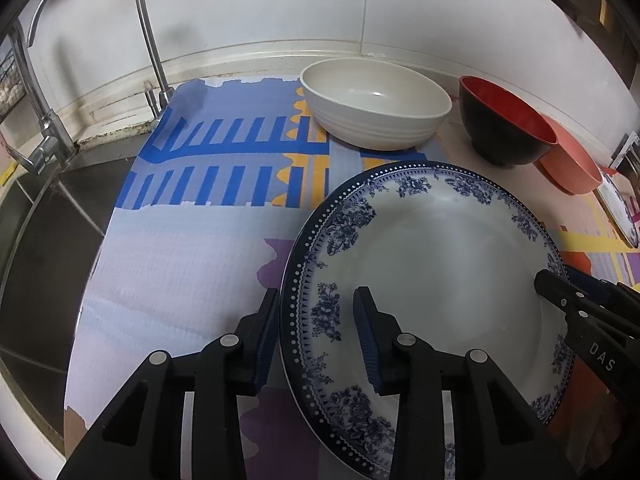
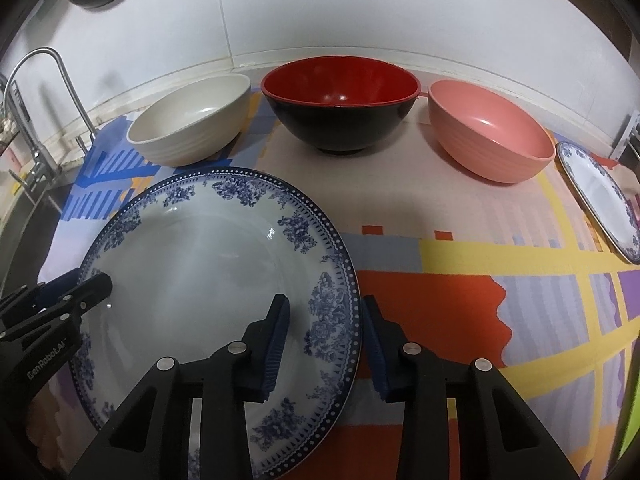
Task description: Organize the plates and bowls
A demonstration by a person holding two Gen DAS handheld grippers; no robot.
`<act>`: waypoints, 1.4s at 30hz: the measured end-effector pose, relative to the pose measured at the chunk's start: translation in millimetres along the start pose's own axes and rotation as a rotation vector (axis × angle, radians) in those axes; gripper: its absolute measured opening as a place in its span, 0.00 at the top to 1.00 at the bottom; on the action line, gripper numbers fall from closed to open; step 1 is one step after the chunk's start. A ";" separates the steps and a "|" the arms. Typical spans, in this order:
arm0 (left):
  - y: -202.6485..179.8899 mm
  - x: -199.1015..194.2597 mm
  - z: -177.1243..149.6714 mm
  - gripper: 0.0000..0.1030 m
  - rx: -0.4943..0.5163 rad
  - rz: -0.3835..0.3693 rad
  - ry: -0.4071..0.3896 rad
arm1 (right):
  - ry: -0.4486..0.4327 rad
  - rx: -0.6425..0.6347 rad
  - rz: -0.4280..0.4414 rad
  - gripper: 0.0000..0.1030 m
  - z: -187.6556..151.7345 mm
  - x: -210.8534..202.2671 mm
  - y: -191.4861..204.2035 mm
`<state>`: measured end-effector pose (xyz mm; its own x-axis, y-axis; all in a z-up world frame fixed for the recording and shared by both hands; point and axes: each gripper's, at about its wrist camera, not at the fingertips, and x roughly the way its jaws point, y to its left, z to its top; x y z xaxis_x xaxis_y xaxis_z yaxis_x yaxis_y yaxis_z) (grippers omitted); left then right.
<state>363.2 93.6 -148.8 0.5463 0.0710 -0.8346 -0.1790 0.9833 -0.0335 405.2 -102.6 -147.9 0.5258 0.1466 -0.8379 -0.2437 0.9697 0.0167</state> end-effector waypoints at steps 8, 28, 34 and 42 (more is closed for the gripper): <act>-6.2 -11.0 -5.1 0.64 0.004 -0.016 -0.006 | -0.011 -0.009 -0.011 0.65 -3.0 -9.9 -5.0; -65.7 -84.6 -15.8 0.65 0.085 -0.087 -0.129 | -0.116 0.064 -0.071 0.65 -22.5 -97.7 -52.5; -99.4 -105.5 -23.9 0.65 0.136 -0.121 -0.165 | -0.149 0.109 -0.102 0.65 -39.0 -127.5 -80.2; -150.6 -124.4 -36.1 0.65 0.202 -0.185 -0.192 | -0.177 0.169 -0.161 0.65 -66.3 -164.9 -124.2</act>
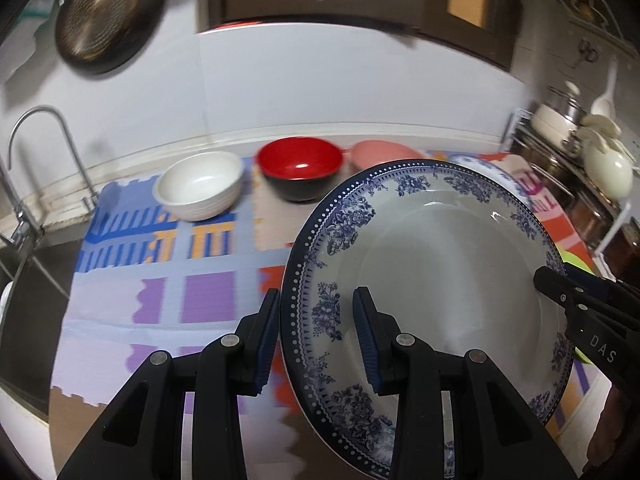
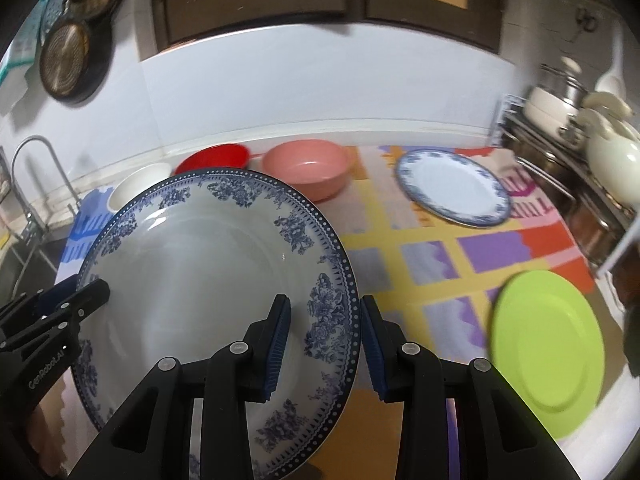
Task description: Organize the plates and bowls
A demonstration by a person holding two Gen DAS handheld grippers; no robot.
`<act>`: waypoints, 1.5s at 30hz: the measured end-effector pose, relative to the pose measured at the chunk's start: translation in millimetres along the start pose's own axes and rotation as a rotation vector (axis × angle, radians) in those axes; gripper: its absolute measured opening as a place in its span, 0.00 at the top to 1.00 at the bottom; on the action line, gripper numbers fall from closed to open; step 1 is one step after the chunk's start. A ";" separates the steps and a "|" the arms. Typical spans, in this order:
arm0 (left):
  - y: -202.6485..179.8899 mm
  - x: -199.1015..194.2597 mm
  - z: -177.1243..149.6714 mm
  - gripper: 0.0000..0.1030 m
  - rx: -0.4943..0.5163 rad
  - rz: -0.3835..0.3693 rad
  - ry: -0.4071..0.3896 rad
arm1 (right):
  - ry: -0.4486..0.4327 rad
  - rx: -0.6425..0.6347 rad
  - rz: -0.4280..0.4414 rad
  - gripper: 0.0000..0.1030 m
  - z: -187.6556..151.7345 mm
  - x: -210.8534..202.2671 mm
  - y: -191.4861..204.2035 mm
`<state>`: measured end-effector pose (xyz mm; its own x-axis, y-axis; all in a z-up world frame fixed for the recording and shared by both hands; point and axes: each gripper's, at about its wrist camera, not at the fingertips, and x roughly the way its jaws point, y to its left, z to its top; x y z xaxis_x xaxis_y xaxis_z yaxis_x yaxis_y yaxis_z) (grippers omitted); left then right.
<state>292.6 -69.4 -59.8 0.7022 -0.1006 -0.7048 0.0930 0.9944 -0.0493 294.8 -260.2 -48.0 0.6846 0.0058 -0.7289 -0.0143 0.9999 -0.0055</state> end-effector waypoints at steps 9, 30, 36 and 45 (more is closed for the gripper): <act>-71.9 -5.2 3.7 0.65 0.087 -0.102 -0.021 | -0.023 0.088 -0.094 0.65 -17.4 -35.3 -69.4; -233.3 13.1 7.3 0.66 0.284 -0.292 0.002 | -0.027 0.327 -0.301 0.65 -61.4 -70.8 -216.5; -266.9 34.0 8.9 0.66 0.318 -0.307 0.031 | -0.014 0.362 -0.325 0.65 -66.4 -60.0 -245.6; -302.5 66.6 5.2 0.66 0.356 -0.303 0.071 | 0.020 0.398 -0.344 0.65 -75.5 -35.3 -283.8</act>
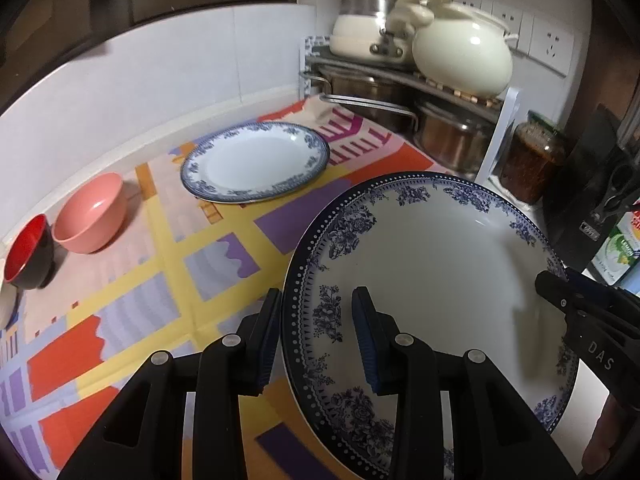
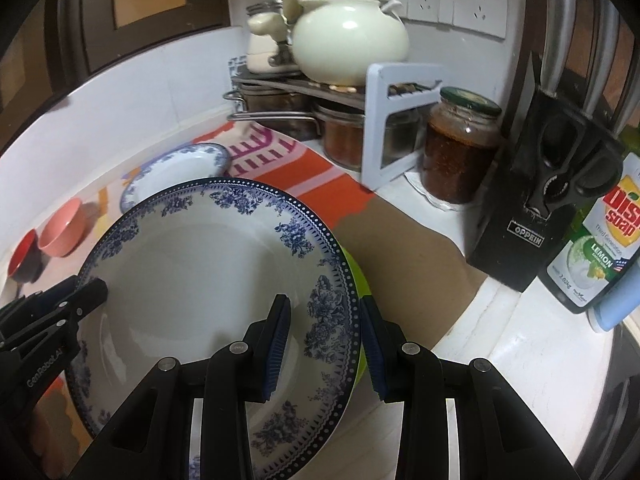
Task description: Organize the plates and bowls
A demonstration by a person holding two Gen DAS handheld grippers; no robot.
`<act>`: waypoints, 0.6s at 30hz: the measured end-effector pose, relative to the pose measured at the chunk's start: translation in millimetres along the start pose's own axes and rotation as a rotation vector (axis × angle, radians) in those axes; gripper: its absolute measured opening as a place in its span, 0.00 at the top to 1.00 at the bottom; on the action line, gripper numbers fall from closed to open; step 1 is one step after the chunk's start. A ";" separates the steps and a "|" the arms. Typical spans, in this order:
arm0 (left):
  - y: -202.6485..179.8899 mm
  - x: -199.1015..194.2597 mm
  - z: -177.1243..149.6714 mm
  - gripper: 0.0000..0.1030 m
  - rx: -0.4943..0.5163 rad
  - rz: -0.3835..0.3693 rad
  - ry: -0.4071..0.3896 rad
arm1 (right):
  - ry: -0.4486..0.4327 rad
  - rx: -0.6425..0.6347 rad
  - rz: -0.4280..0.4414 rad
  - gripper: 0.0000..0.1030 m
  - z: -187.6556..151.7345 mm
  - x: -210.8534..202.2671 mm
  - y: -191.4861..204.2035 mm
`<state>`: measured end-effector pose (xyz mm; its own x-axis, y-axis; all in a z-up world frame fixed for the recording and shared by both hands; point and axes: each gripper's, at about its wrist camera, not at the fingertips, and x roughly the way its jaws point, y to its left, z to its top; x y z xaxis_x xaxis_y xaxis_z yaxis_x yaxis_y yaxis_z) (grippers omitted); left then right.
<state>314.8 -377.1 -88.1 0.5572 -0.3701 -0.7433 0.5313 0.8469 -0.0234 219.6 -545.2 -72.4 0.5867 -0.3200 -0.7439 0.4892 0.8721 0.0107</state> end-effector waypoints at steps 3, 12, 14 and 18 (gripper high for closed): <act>-4.3 12.6 1.8 0.66 -0.001 0.006 0.012 | 0.013 0.000 -0.001 0.65 0.4 12.1 -4.1; -15.1 41.3 3.2 0.66 0.006 0.033 0.040 | 0.049 0.004 0.004 0.65 0.2 45.3 -14.3; -16.4 44.5 2.9 0.66 0.011 0.039 0.043 | 0.053 0.004 0.003 0.65 -0.6 48.4 -15.2; -16.7 50.2 1.4 0.65 0.009 0.041 0.060 | 0.064 0.004 0.005 0.65 -1.6 55.3 -16.2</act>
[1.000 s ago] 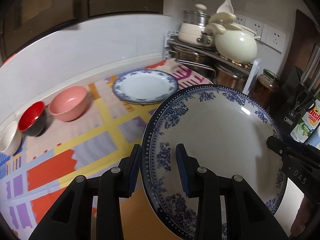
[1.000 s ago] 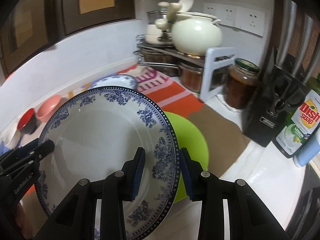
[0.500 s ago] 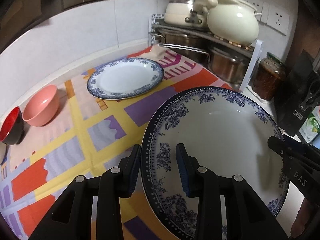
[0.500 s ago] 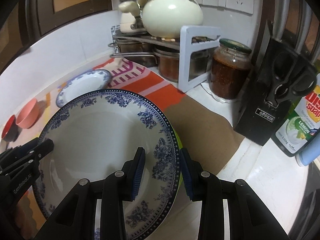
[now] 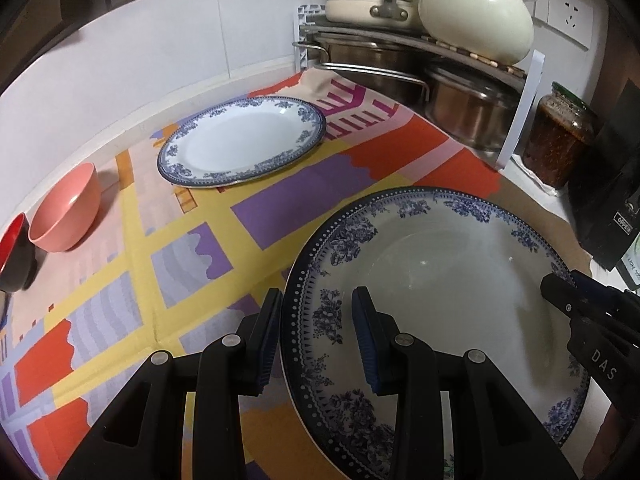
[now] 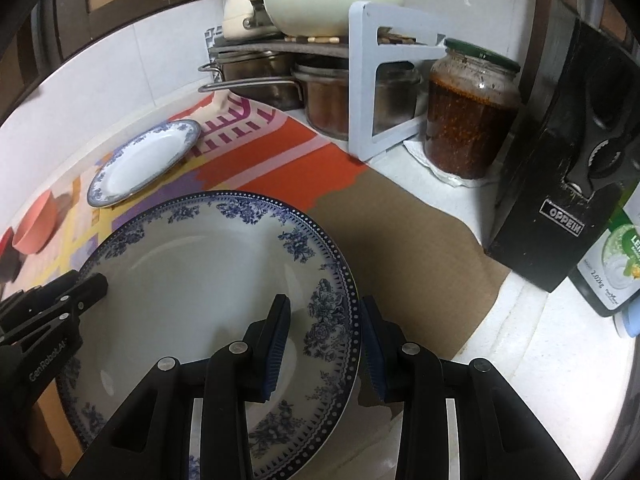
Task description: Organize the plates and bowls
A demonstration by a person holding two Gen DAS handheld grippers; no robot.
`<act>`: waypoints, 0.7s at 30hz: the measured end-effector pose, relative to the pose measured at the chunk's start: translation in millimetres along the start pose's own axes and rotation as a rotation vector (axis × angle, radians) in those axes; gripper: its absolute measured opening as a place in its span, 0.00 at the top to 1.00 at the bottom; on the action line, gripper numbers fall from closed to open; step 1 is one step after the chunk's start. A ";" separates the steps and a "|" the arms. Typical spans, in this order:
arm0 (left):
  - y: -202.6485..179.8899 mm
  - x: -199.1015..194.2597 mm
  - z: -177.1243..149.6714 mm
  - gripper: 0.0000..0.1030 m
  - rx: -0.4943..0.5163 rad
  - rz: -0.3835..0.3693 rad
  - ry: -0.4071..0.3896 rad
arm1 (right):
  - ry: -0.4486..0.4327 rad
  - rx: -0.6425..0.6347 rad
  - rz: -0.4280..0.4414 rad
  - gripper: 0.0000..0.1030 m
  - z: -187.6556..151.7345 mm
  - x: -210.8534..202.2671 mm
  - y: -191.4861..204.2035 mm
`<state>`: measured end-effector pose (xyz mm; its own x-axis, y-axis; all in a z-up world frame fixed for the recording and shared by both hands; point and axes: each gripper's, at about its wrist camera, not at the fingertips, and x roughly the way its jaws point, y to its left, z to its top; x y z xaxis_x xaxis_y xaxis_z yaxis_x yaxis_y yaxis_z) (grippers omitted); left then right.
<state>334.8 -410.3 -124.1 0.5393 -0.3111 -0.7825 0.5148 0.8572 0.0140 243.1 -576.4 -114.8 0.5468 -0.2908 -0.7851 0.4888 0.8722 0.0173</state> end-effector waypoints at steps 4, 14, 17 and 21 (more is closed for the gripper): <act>-0.8 4.5 -0.4 0.65 0.005 0.004 0.009 | 0.008 -0.004 -0.005 0.65 0.0 4.2 0.8; -3.0 6.9 0.0 0.60 0.020 0.001 0.011 | 0.030 -0.031 -0.020 0.63 -2.0 10.5 2.4; -3.0 -1.8 2.0 0.50 0.027 0.010 -0.021 | 0.022 -0.031 -0.014 0.57 -1.9 8.5 2.4; 0.2 -14.6 4.3 0.47 0.025 0.013 -0.048 | -0.012 -0.022 -0.034 0.51 0.0 -1.6 1.3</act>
<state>329.9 -407.4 -110.1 0.5773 -0.3201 -0.7512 0.5239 0.8508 0.0401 242.9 -574.8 -113.5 0.5384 -0.3251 -0.7774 0.4924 0.8701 -0.0229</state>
